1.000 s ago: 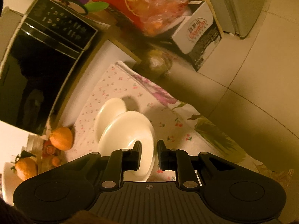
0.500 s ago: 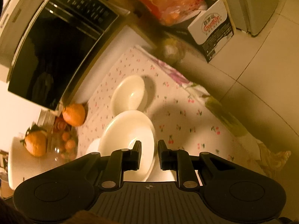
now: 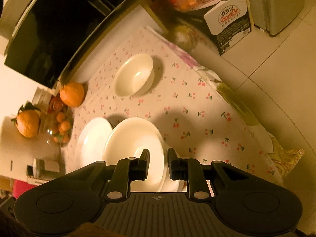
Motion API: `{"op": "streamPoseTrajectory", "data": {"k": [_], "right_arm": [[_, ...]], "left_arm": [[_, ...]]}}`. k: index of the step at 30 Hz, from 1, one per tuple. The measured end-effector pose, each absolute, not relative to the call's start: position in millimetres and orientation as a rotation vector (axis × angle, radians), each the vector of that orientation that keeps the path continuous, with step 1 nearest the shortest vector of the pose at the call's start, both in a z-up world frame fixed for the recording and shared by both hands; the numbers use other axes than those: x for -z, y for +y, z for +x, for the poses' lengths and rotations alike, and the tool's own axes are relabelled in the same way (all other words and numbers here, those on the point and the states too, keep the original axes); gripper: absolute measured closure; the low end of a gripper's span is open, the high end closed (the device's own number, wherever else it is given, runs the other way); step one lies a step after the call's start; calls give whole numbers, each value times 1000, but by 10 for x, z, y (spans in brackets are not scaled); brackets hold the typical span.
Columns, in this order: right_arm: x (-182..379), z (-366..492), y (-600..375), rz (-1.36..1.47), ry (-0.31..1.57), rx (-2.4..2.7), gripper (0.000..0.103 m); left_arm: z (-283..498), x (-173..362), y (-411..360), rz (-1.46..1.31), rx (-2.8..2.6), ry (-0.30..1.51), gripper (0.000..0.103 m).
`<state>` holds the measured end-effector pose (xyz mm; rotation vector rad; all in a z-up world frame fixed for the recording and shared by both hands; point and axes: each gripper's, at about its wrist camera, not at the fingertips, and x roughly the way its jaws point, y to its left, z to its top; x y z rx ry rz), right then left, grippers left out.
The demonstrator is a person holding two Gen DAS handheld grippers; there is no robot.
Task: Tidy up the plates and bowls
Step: 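Lift the cream bowl with both grippers and lower it into the white bowl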
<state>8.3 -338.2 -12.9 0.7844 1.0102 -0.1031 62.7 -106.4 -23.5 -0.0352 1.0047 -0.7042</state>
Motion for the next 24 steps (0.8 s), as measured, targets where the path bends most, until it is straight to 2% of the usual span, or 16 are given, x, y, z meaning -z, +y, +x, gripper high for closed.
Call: {"op": "streamPoseTrajectory", "data": {"k": [24], "right_arm": [[212, 155, -3249, 704, 1082, 81, 81]], "left_arm": [[594, 379, -977, -9, 678, 1091, 86]]}}
